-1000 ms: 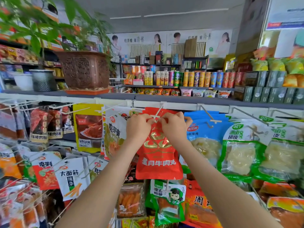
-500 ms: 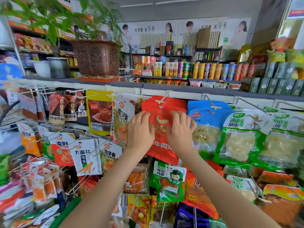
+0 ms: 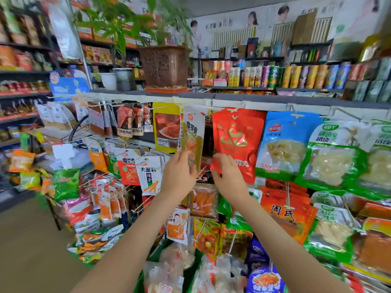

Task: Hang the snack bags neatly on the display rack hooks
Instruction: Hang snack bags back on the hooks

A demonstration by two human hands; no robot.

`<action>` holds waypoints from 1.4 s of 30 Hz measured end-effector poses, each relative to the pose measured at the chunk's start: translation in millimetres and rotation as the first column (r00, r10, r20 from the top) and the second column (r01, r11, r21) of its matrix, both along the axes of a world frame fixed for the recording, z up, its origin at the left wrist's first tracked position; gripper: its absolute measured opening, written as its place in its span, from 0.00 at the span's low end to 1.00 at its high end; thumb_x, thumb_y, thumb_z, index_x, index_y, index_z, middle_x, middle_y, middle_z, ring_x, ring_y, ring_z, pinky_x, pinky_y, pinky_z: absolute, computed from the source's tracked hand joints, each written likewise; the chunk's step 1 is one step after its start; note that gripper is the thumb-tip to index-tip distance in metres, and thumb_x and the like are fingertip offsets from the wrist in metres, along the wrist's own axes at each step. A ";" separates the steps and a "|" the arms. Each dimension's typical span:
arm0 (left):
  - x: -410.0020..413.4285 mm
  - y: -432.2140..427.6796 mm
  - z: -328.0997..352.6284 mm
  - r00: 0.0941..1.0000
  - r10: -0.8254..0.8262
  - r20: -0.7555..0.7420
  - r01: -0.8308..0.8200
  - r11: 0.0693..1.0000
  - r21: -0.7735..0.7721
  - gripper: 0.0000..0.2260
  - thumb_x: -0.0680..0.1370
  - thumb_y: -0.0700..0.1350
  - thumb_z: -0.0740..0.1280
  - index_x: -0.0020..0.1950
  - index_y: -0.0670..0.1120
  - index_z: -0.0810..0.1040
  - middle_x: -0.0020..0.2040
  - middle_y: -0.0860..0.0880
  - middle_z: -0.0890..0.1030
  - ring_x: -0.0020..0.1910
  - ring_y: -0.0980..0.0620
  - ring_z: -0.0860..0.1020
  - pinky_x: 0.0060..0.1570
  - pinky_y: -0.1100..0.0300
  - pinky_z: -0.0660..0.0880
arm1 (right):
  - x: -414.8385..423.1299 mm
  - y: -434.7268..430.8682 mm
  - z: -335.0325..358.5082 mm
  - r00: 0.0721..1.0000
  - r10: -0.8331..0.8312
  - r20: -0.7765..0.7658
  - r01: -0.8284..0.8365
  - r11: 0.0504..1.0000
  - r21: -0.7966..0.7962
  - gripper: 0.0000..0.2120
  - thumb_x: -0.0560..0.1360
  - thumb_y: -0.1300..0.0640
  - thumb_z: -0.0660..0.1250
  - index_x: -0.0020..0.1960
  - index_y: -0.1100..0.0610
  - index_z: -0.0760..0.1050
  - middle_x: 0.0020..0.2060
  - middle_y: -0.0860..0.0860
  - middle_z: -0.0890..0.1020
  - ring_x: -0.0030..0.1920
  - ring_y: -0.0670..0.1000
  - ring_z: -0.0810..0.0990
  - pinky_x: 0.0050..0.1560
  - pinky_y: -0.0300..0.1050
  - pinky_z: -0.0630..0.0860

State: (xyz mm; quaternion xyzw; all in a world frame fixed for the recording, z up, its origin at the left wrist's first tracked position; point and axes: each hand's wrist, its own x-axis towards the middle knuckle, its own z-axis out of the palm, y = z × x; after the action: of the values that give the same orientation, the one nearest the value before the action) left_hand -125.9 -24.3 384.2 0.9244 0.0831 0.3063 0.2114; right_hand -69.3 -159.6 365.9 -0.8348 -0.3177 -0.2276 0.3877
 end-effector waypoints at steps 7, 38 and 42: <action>0.4 41.1 22.1 0.999 -0.007 0.041 0.007 1.000 -0.006 0.19 0.79 0.45 0.61 0.70 0.44 0.66 0.66 0.45 0.71 0.62 0.46 0.71 0.59 0.53 0.69 | 6.5 37.9 33.3 0.999 -0.016 -0.032 0.018 0.998 0.052 0.20 0.75 0.65 0.62 0.66 0.60 0.66 0.59 0.55 0.72 0.59 0.55 0.72 0.53 0.39 0.66; 56.4 150.3 46.2 0.960 -0.228 0.163 0.231 0.973 -0.001 0.19 0.79 0.42 0.62 0.69 0.44 0.67 0.68 0.47 0.69 0.67 0.48 0.67 0.64 0.55 0.66 | 66.5 160.8 125.2 0.942 -0.314 -0.121 0.328 0.936 0.130 0.11 0.77 0.67 0.53 0.42 0.65 0.73 0.31 0.54 0.73 0.31 0.52 0.69 0.34 0.42 0.64; 50.4 136.6 52.0 0.935 -0.238 0.262 0.247 0.969 -0.001 0.20 0.79 0.42 0.62 0.71 0.46 0.66 0.66 0.46 0.70 0.63 0.46 0.70 0.61 0.52 0.70 | 49.4 148.9 136.9 0.966 -0.240 -0.097 0.248 0.965 0.082 0.11 0.74 0.70 0.53 0.47 0.71 0.74 0.41 0.66 0.78 0.38 0.58 0.74 0.37 0.47 0.69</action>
State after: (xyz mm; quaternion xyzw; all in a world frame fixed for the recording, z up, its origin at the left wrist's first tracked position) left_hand -75.5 112.3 436.2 0.8758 -0.0546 0.3949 0.2720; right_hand -19.9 -10.7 502.8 -0.8577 -0.1844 -0.2521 0.4084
